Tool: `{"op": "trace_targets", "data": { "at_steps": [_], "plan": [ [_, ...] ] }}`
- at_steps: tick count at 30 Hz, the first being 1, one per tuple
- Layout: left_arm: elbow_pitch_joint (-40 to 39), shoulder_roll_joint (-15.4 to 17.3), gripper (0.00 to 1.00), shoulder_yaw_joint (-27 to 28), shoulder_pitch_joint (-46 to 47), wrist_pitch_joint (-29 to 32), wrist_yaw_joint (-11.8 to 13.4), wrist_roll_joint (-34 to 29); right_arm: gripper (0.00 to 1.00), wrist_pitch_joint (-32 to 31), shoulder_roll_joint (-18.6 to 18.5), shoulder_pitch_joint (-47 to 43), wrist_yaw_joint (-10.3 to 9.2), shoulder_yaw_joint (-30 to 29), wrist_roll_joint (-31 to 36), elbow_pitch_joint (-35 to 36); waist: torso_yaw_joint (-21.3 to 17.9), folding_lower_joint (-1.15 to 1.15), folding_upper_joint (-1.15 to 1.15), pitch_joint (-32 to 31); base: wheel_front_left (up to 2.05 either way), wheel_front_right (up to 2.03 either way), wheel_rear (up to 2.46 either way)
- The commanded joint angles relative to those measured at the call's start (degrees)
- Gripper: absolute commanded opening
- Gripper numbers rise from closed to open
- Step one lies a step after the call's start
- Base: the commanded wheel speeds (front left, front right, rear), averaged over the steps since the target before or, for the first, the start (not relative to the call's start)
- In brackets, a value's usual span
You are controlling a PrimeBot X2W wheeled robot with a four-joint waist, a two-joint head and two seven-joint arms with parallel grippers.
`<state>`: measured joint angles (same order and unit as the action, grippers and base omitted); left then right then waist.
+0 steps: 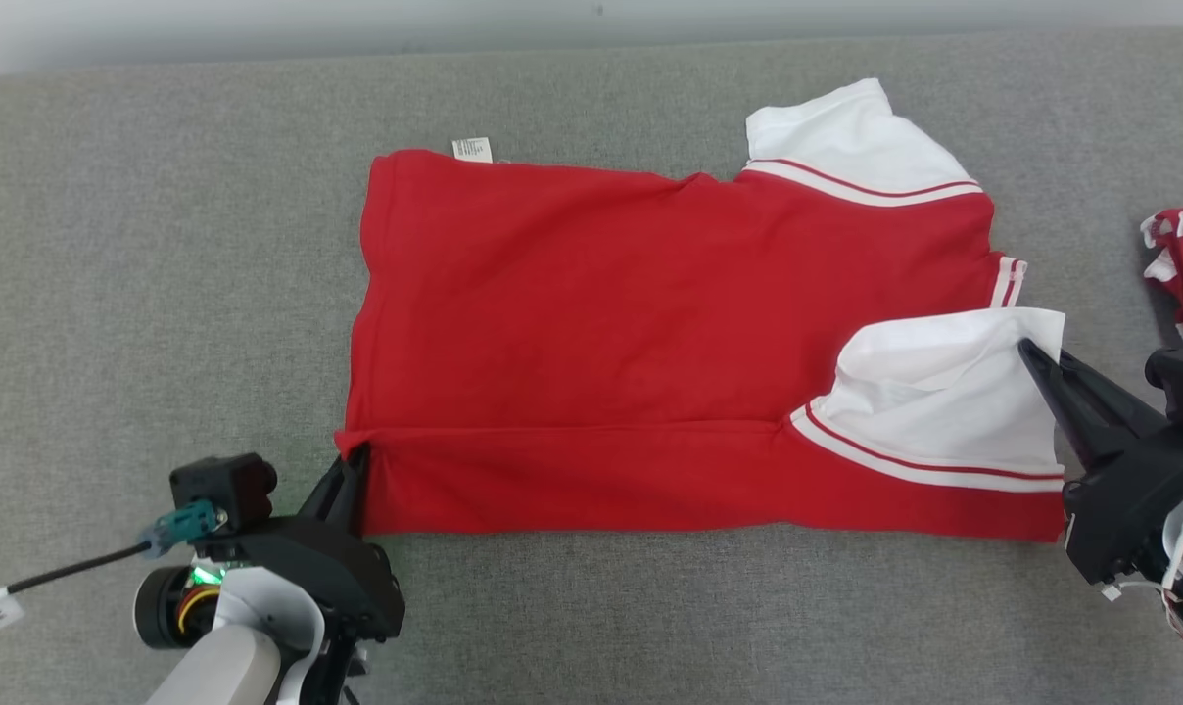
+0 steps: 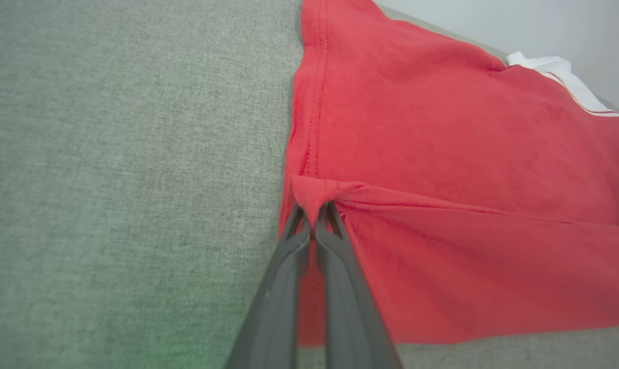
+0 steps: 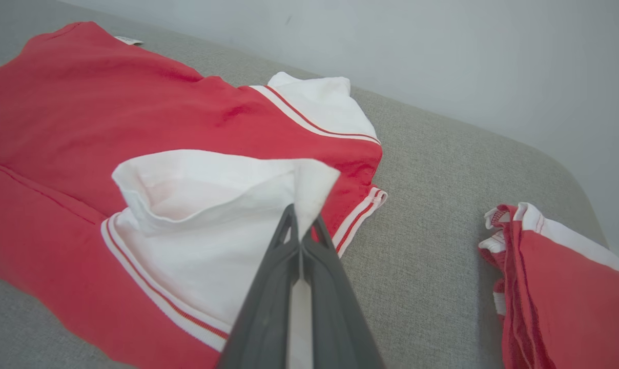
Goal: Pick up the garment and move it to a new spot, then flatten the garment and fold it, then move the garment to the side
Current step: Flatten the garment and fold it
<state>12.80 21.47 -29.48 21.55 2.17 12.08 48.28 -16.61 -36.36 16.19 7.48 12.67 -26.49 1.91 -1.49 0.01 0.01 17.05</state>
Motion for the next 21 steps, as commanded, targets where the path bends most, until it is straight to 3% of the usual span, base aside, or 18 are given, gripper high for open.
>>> {"op": "trace_targets", "data": {
  "at_steps": [1, 19, 20, 21],
  "plan": [
    [0.4, -0.3, 0.00, -0.1, 1.0, -0.1, 0.0, -0.7, 0.00, 0.7, -0.2, 0.8, -0.01, 0.4, 0.4, -0.9, 0.2, -0.01, -0.01, 0.5, 0.00, 0.00, 0.00],
    [5.5, -1.2, 0.00, -1.9, 7.2, -0.8, 0.2, -3.5, 0.00, 9.6, 1.5, 12.5, -0.01, 6.3, 1.7, -12.9, 0.3, -0.01, -0.01, 2.4, 0.00, 0.00, 0.00],
    [5.6, -1.2, 0.15, -2.0, 7.4, -1.1, 0.2, -3.8, 0.08, 9.5, 1.7, 12.8, -0.01, 6.5, 1.5, -13.7, 0.3, -0.01, -0.01, 2.4, 0.00, 0.00, 0.00],
    [5.8, -1.2, 1.00, -2.1, 7.5, -1.4, 0.2, -4.0, 1.00, 9.5, 2.0, 13.0, -0.01, 6.7, 1.4, -14.4, 0.4, -0.01, -0.01, 2.4, 0.00, 0.00, 0.00]
  ]
}}
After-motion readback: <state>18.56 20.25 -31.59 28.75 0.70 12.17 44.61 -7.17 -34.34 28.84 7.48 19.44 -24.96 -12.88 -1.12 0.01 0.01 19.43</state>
